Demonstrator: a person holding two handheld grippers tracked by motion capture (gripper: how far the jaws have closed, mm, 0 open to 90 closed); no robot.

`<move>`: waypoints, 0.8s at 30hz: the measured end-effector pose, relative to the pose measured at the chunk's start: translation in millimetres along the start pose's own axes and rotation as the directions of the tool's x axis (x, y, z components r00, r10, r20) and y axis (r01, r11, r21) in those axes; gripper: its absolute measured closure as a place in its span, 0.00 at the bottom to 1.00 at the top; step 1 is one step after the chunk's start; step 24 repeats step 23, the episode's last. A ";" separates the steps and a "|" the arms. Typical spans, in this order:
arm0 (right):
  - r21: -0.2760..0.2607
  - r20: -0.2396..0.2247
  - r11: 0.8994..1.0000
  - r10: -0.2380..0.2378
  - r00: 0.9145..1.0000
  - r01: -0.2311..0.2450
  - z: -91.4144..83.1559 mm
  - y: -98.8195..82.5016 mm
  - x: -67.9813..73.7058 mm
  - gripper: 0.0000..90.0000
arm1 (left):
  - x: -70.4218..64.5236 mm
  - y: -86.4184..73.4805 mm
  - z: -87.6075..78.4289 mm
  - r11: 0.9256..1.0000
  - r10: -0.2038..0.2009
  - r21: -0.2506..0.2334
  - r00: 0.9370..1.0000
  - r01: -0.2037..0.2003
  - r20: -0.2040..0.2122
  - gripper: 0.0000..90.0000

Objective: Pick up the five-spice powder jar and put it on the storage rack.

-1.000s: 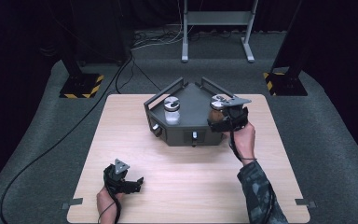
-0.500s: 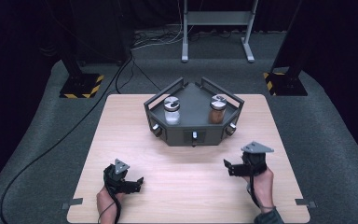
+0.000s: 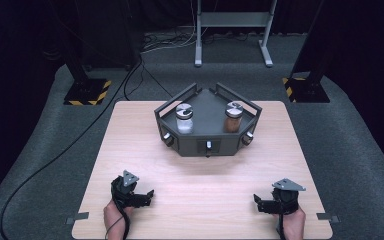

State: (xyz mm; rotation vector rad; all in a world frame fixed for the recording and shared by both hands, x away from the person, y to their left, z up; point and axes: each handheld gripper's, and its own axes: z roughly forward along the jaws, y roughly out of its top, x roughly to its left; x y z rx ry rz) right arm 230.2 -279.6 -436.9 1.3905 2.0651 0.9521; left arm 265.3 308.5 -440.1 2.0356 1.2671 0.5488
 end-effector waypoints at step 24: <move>-0.014 0.015 1.000 0.017 1.000 -0.017 -2.4 -6.9 -0.2 0.00 | -0.1 -0.2 0.0 1.000 0.001 0.000 1.000 -0.001 0.000 0.01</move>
